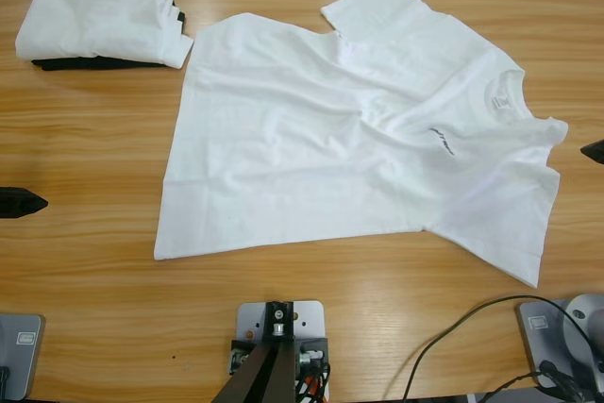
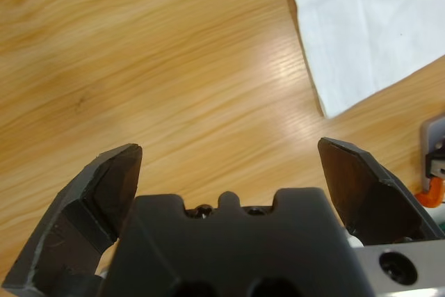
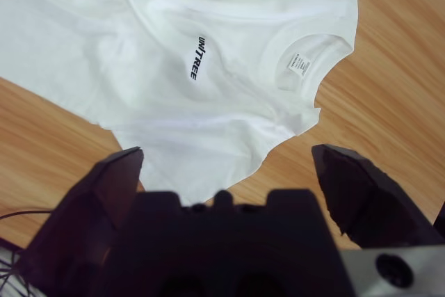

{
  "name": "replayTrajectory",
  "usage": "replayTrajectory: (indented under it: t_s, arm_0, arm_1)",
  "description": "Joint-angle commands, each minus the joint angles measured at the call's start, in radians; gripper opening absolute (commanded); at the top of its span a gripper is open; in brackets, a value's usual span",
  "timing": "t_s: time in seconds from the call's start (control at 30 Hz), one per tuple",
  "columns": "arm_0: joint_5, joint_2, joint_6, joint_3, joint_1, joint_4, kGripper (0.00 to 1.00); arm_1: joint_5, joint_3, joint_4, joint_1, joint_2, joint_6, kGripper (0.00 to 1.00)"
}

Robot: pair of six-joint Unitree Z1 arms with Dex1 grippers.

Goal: Fold clothes

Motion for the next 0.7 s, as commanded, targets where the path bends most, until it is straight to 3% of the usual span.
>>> replayTrajectory:
  t_s: [0.03,0.27,0.33,0.47,0.6,0.7]
  arm_0:
    - [0.008,0.040,-0.009,0.001,-0.010,0.015,0.996]
    - [0.003,0.071,-0.007,-0.008,-0.010,0.025,0.996]
    - [-0.069,0.023,-0.010,-0.015,-0.012,0.037,0.996]
    - [-0.226,-0.050,-0.169,0.004,-0.013,0.016,0.996]
    - [-0.315,0.032,-0.333,0.067,-0.031,-0.024,0.996]
    - [-0.379,0.034,-0.430,0.154,-0.059,-0.168,0.996]
  arm_1:
    - [0.016,0.033,-0.010,0.011,-0.020,-0.011,1.000]
    - [0.017,0.034,-0.011,0.011,-0.025,-0.011,1.000]
    - [0.003,0.021,0.005,0.011,-0.056,0.041,1.000]
    - [0.002,-0.097,0.198,0.011,-0.098,0.389,1.000]
    - [0.185,-0.038,0.212,0.011,-0.143,0.648,1.000]
    - [0.171,0.076,0.202,0.011,-0.233,0.890,1.000]
